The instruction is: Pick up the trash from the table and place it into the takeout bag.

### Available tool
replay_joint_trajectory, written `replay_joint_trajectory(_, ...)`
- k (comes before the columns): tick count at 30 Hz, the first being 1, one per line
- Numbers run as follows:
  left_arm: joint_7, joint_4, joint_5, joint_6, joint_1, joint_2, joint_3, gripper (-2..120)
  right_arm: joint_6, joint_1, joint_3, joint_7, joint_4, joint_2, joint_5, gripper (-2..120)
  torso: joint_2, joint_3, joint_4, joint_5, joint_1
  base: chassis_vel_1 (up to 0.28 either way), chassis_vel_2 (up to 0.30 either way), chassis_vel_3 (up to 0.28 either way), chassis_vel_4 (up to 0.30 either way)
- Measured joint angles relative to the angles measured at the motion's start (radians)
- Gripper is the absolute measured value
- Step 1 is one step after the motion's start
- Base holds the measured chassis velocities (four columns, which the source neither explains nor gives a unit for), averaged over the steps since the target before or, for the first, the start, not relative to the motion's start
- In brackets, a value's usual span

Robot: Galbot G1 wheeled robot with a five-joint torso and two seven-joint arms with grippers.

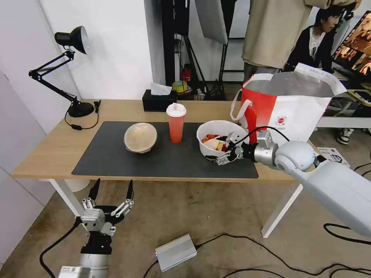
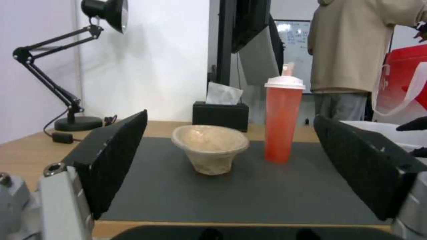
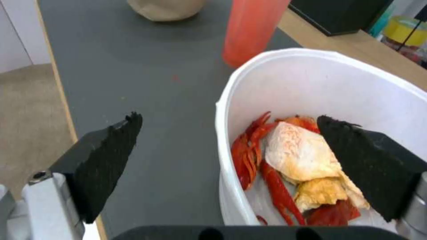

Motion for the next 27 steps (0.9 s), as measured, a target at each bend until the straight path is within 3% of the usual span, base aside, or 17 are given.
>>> replay_joint_trajectory(23, 0.0, 0.016, -0.001, -0.001, -0.008, -0.001, 0.002, 100, 0.007, -0.014, 0.001, -0.005, -0.052, 0.028, -0.03, 100, 0.0, 0.0, 0.0, 0.0, 0.0, 0.0, 0.0, 0.0, 0.0)
replay_joint_trajectory(25, 0.0, 0.017, 0.0, -0.001, -0.008, -0.002, 0.002, 100, 0.007, -0.013, 0.001, -0.01, -0.058, 0.03, -0.034, 99, 0.0, 0.0, 0.0, 0.0001, 0.0, 0.0, 0.0, 0.0, 0.0)
replay_joint_trajectory(27, 0.0, 0.018, 0.0, -0.001, -0.008, -0.002, 0.002, 100, 0.009, -0.012, 0.0, -0.017, -0.066, 0.034, -0.039, 90, 0.0, 0.0, 0.0, 0.0, 0.0, 0.0, 0.0, 0.0, 0.0)
